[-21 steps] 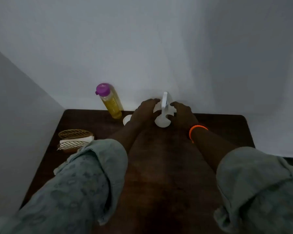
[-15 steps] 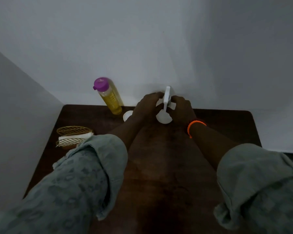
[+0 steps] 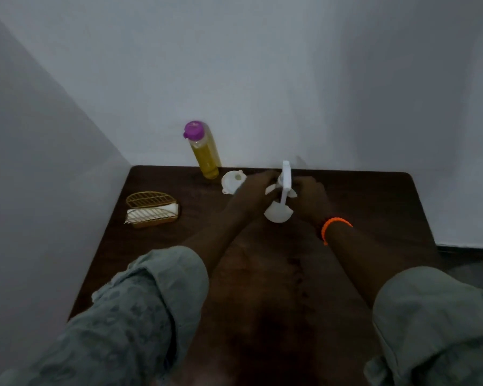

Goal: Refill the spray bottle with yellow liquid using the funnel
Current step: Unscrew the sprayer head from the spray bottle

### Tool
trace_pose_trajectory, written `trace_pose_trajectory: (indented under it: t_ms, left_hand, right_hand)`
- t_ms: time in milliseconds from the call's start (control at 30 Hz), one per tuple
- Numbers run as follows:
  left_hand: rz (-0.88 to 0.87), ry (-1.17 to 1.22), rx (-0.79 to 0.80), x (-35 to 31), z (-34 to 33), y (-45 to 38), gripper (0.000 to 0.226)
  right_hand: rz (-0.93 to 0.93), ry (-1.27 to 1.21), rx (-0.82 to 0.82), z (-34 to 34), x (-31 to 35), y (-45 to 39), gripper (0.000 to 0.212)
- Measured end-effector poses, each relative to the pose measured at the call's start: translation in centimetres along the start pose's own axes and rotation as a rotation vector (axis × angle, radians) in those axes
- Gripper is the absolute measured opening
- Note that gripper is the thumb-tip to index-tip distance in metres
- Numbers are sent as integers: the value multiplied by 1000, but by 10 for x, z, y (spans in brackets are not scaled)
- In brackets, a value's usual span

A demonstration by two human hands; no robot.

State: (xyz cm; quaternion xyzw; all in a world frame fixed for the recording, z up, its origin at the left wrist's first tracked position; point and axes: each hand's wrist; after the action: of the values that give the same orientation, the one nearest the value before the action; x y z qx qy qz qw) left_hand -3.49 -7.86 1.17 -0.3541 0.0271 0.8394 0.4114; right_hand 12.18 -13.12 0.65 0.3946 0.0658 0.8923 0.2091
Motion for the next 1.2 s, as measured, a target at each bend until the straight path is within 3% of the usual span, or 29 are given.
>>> trace_pose_trajectory:
  t_ms: [133, 400, 633, 733, 833, 900, 1000, 1200]
  left_hand:
    - [10, 25, 0, -23, -8, 58, 30]
    - [50, -6, 47, -54, -28, 141, 38]
    - [51, 50, 41, -53, -34, 160, 48]
    - [44, 28, 66, -60, -32, 158, 38]
    - [19, 79, -109, -34, -55, 153, 29]
    - [56, 100, -71, -17, -67, 155, 38]
    - [84, 97, 13, -56, -39, 160, 26]
    - [157, 116, -66, -36, -61, 160, 29]
  right_hand:
    - [-80, 66, 73, -8, 2, 62, 18]
    - [-205, 159, 103, -31, -9, 149, 35]
    - [-238, 144, 59, -40, -14, 168, 34]
    - [-246, 156, 66, -42, -17, 170, 33]
    - [-242, 154, 75, -42, -17, 168, 38]
    - [-240, 156, 85, -42, -17, 167, 33]
    - [-253, 149, 67, -44, -20, 168, 30]
    - [-264, 150, 14, -51, -26, 167, 29]
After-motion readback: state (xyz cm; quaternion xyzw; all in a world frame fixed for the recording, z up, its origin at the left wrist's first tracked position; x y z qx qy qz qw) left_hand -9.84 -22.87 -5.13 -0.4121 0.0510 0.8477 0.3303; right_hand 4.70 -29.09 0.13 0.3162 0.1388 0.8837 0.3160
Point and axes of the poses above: each hand's wrist, its own y-axis away from the middle knuckle, its own z-axis out of the back of the hand, x = y × z, and after that the axes turned 12 degrees about -z, right-handed
